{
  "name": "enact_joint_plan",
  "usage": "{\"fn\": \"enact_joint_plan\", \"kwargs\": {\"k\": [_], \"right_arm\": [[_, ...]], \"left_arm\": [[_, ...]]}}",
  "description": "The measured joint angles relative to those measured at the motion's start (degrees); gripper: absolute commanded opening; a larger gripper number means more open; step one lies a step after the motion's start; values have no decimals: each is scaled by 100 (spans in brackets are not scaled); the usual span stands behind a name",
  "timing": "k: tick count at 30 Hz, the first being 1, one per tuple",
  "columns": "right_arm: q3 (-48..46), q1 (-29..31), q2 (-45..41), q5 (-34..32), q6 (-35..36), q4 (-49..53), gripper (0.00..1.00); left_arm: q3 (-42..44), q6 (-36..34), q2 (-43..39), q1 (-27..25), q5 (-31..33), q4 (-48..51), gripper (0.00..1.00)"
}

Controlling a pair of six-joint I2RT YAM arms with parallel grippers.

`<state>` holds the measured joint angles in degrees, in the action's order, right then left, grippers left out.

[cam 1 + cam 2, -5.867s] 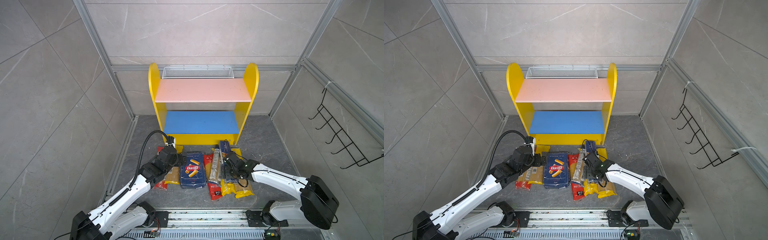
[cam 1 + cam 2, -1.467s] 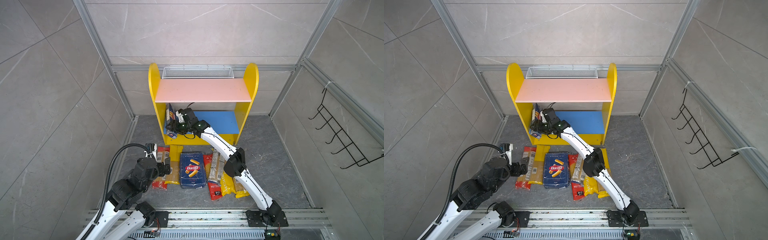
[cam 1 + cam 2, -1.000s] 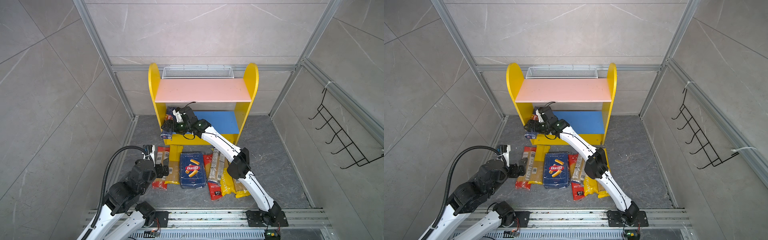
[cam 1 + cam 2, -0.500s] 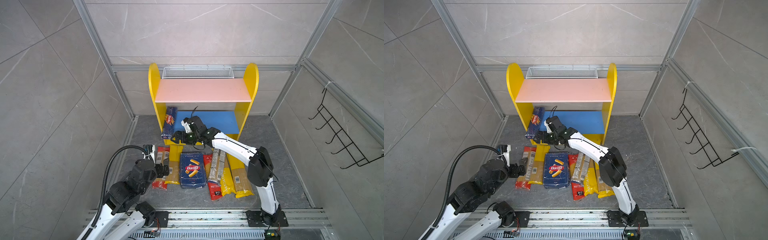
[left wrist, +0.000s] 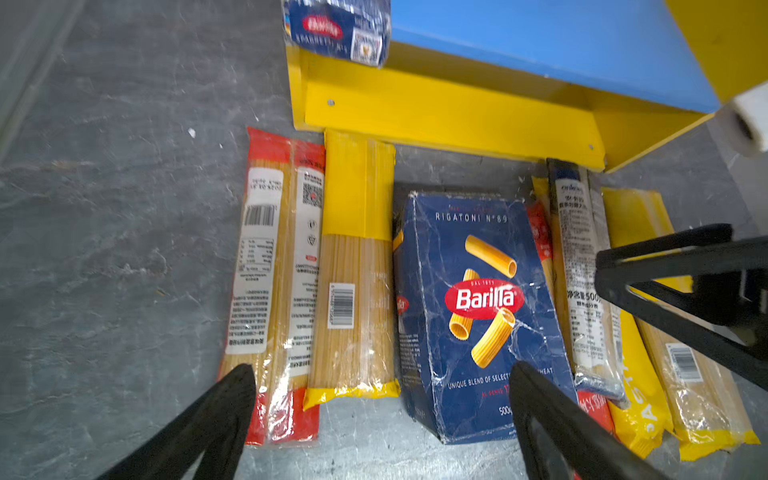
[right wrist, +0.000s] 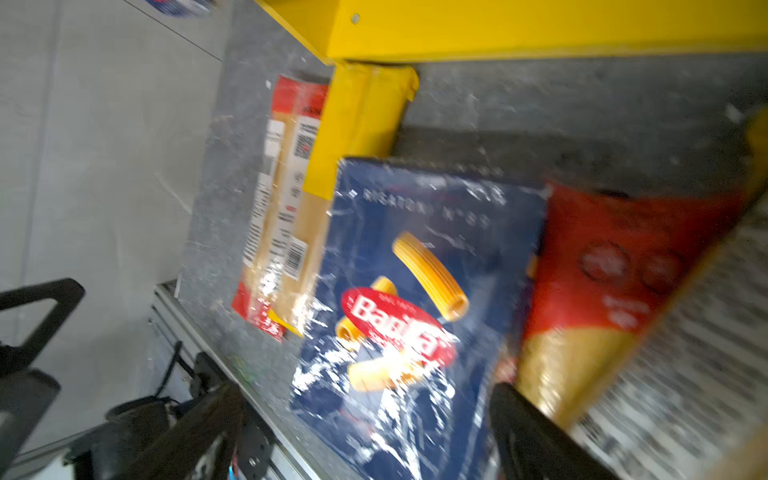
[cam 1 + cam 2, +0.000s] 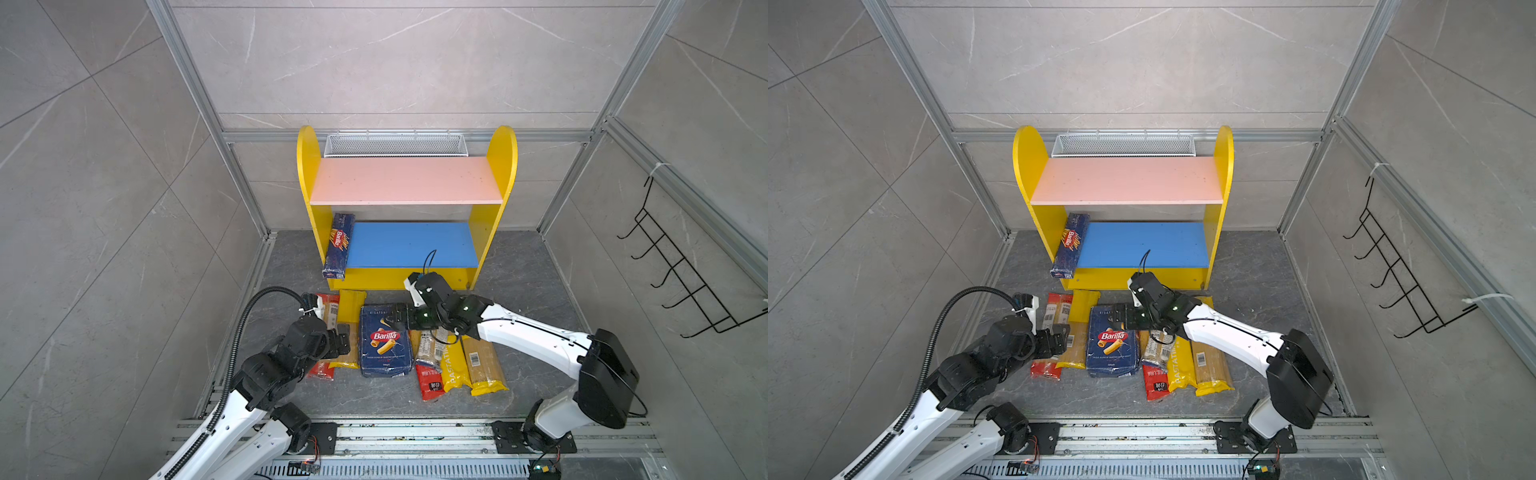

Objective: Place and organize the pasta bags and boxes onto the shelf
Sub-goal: 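Release the box against the shelf side and withdraw the right gripper, then grasp the clear-wrapped spaghetti bag with white label using the right gripper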

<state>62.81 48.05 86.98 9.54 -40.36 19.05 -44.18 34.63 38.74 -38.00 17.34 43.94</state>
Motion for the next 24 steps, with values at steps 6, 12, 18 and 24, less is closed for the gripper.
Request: {"fn": "enact_joint_plan", "kwargs": {"k": [6,12,18,24], "right_arm": [[-876,0,-750,-638,-125,481,95],[-1104,0,-927,-1141,-146,848,95],[-1106,0,-638,-1370,-149,946,95],[-1108,0,-149,-1449,-168,942,95]], "left_arm": [[214,339,243,-35,-304,-212,96],[223,424,509,-271,-391,-577,97],[201,422,1176,-680,-380,-861,97],[22,374,1692,-935,-380,-1113,97]]}}
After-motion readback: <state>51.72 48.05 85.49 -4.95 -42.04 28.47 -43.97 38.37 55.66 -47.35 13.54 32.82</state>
